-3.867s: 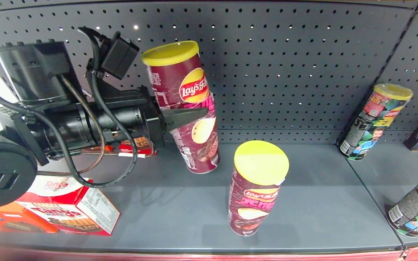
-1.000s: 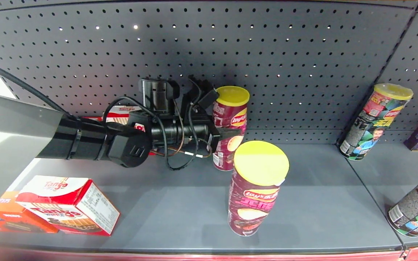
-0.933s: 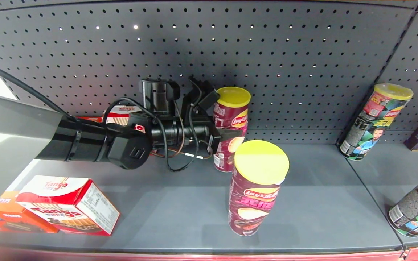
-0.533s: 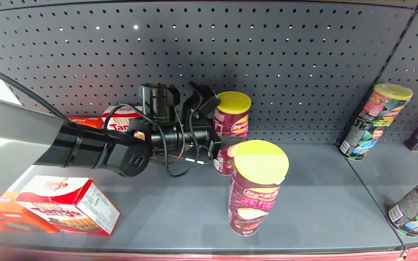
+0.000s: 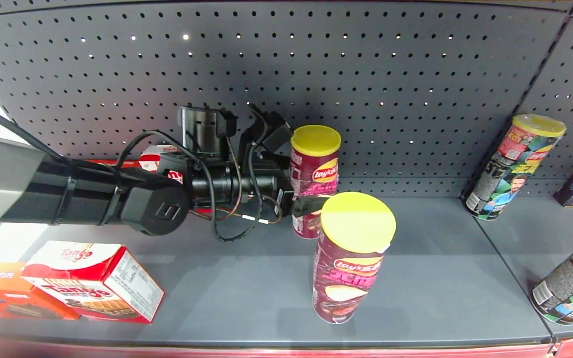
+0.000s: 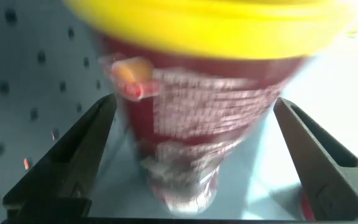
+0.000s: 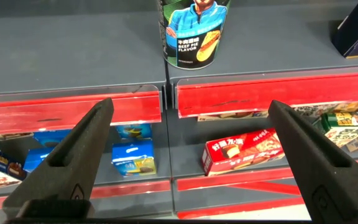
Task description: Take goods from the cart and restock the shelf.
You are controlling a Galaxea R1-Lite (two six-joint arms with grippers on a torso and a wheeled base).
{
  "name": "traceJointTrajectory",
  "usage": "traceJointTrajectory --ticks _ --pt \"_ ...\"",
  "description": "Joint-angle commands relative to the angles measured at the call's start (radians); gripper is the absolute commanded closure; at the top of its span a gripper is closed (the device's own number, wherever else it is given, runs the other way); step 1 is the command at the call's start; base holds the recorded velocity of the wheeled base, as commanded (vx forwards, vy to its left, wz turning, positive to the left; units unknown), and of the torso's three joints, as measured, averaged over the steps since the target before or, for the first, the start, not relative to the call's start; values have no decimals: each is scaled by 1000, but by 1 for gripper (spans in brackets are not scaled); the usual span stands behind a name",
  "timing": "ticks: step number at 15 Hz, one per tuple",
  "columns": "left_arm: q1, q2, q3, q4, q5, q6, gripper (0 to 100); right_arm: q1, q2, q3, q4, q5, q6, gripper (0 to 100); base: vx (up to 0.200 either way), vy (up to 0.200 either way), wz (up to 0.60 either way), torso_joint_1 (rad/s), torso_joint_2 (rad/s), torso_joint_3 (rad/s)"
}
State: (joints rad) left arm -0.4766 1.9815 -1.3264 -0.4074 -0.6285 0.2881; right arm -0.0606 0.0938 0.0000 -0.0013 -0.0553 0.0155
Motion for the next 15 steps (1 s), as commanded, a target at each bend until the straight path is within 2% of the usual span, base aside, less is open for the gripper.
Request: traceJointTrajectory --ticks 1,5,8,9,15 --pt "1 -53 -1 36 13 6 0 -1 1 0 0 0 0 0 0 0 0 0 0 0" --pt "3 -66 -2 42 55 13 0 -1 1 0 0 0 0 0 0 0 0 0 0 0" --pt "21 -76 -4 130 139 103 0 -1 1 0 0 0 0 0 0 0 0 0 0 0" --pt "21 -81 -2 136 167 111 0 -1 1 0 0 0 0 0 0 0 0 0 0 0" --pt "21 -82 -2 134 268 112 0 -1 1 0 0 0 0 0 0 0 0 0 0 0"
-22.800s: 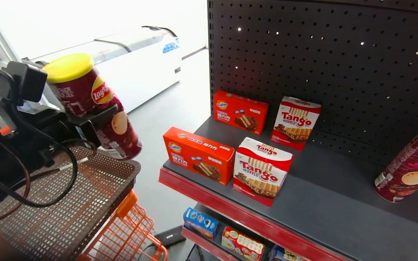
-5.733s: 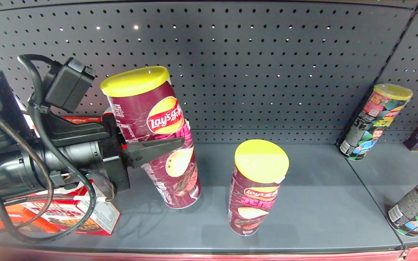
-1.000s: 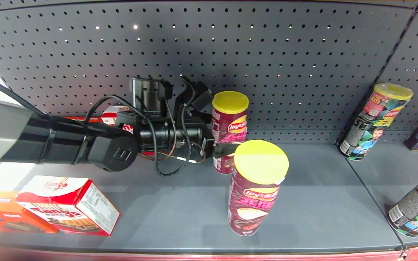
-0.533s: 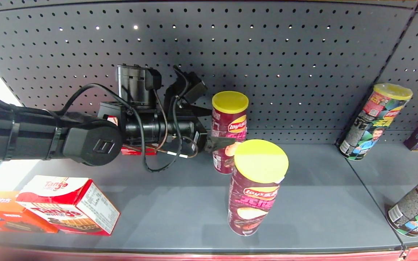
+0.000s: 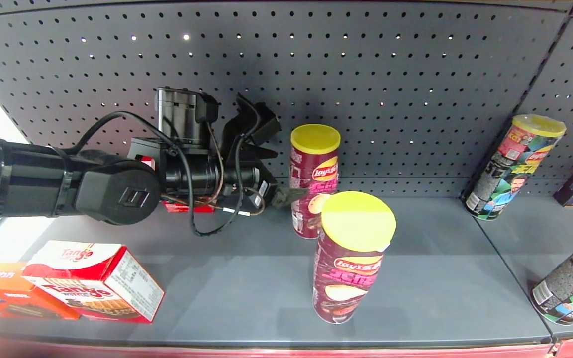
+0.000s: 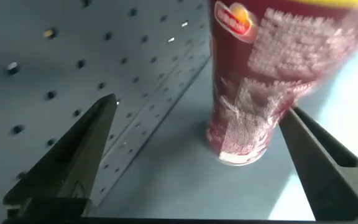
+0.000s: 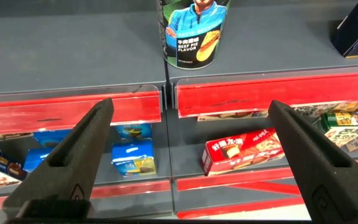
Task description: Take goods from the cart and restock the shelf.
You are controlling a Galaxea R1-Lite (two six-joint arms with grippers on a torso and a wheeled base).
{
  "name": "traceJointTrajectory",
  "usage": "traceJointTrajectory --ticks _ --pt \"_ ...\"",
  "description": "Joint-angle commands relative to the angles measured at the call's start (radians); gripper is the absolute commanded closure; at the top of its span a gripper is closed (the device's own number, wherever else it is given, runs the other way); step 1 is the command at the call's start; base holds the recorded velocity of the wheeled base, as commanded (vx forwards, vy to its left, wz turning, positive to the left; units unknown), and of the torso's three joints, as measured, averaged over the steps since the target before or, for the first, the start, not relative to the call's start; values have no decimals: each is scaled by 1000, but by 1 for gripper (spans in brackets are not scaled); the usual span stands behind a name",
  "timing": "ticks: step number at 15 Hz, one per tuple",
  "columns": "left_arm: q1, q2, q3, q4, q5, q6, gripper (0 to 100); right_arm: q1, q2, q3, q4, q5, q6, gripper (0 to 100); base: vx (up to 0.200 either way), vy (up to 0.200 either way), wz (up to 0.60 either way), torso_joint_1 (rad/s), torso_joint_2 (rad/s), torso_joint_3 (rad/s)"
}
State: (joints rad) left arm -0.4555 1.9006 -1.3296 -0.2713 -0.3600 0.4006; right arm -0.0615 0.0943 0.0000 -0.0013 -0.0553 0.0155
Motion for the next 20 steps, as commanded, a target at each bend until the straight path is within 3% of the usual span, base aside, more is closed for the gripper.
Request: traceJointTrajectory --ticks 1,4,8,17,18,20 --pt "1 -2 1 -2 16 1 0 0 1 0 0 0 0 0 0 0 0 0 0 0" --pt "15 -6 1 -5 75 23 0 0 1 0 0 0 0 0 0 0 0 0 0 0" --pt "17 -18 6 -5 121 24 0 0 1 0 0 0 0 0 0 0 0 0 0 0" --pt "38 -89 89 -17 145 24 0 0 1 0 0 0 0 0 0 0 0 0 0 0" --pt "47 -95 110 -19 145 30 0 0 1 0 0 0 0 0 0 0 0 0 0 0" --pt "81 -95 158 -69 147 73 0 0 1 0 0 0 0 0 0 0 0 0 0 0"
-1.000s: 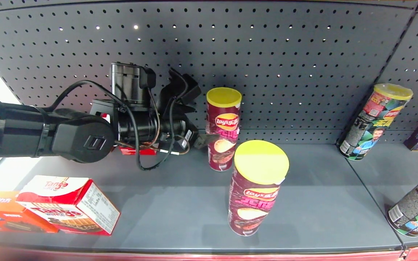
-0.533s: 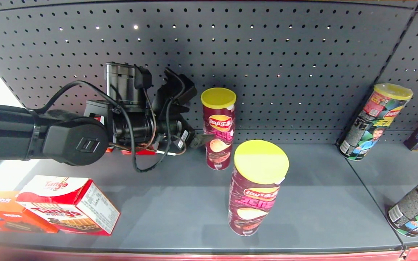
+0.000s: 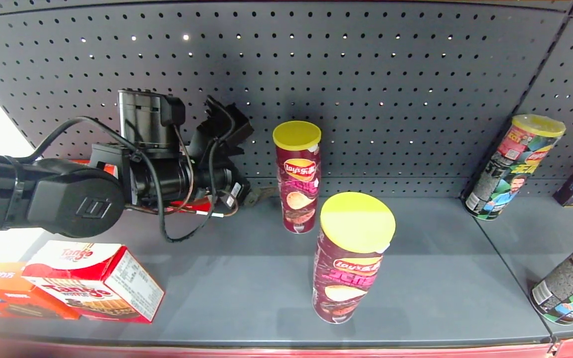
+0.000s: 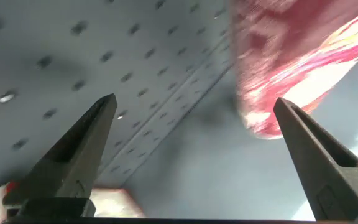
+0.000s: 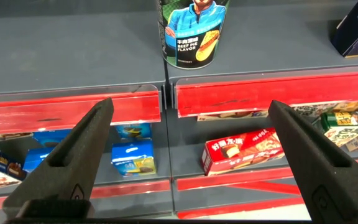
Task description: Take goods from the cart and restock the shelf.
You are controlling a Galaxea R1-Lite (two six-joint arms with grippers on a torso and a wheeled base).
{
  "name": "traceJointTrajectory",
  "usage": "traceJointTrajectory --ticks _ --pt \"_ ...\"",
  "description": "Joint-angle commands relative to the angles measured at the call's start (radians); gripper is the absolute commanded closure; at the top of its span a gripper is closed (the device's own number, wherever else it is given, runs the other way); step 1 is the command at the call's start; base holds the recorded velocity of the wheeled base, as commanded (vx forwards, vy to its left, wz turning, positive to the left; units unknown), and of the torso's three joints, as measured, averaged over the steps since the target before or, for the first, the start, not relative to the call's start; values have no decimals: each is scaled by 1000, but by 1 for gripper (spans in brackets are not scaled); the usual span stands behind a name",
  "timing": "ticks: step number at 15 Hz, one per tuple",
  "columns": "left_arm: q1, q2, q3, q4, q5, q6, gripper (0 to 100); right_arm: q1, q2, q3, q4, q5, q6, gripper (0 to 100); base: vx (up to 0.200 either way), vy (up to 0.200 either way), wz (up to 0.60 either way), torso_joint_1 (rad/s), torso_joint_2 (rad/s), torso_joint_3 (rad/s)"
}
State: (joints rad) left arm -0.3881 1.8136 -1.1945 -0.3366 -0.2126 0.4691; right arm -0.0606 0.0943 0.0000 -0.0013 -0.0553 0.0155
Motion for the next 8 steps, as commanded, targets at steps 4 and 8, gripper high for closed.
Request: traceJointTrajectory --ticks 4,8 --pt "17 6 23 -18 44 6 0 -1 1 0 0 0 0 0 0 0 0 0 0 0" --pt "-28 52 10 -27 142 6 0 -1 1 0 0 0 0 0 0 0 0 0 0 0"
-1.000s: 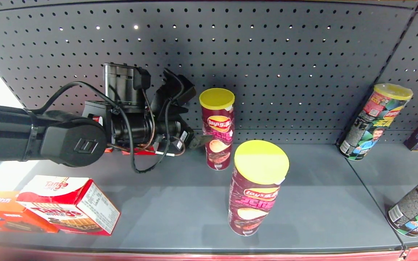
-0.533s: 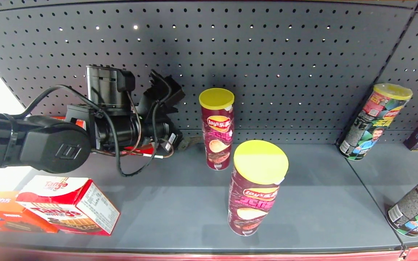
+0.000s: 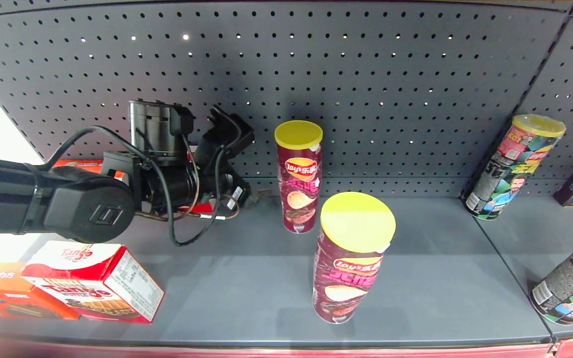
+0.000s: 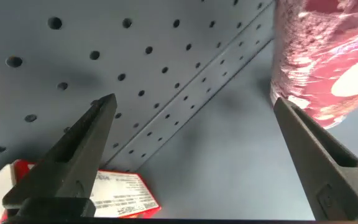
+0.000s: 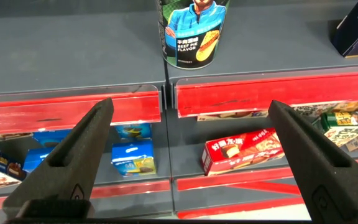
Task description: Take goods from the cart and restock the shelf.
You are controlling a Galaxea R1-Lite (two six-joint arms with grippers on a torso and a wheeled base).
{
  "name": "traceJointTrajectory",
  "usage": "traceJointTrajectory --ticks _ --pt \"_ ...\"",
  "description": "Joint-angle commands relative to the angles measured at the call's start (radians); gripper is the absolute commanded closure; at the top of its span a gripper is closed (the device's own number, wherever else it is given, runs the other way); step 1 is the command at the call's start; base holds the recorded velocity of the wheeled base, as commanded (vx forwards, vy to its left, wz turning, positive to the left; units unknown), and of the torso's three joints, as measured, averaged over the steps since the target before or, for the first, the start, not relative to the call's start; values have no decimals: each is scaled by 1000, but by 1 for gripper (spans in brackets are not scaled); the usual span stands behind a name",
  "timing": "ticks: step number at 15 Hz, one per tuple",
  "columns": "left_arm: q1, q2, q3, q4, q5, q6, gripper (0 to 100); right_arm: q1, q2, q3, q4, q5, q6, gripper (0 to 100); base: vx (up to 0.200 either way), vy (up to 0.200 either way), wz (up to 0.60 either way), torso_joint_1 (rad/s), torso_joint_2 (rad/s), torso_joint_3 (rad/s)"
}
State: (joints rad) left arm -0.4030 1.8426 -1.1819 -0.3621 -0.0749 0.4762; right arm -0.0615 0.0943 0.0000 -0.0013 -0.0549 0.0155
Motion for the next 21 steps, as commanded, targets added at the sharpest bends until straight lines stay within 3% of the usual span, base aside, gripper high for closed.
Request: traceJointTrajectory --ticks 1,5,21 --pt "-23 26 -4 -8 32 -1 0 0 1 0 0 0 0 0 0 0 0 0 0 0" --pt "-51 41 -1 -37 89 -1 0 0 1 0 0 0 0 0 0 0 0 0 0 0" --pt "-117 53 33 -40 93 -24 0 0 1 0 0 0 0 0 0 0 0 0 0 0"
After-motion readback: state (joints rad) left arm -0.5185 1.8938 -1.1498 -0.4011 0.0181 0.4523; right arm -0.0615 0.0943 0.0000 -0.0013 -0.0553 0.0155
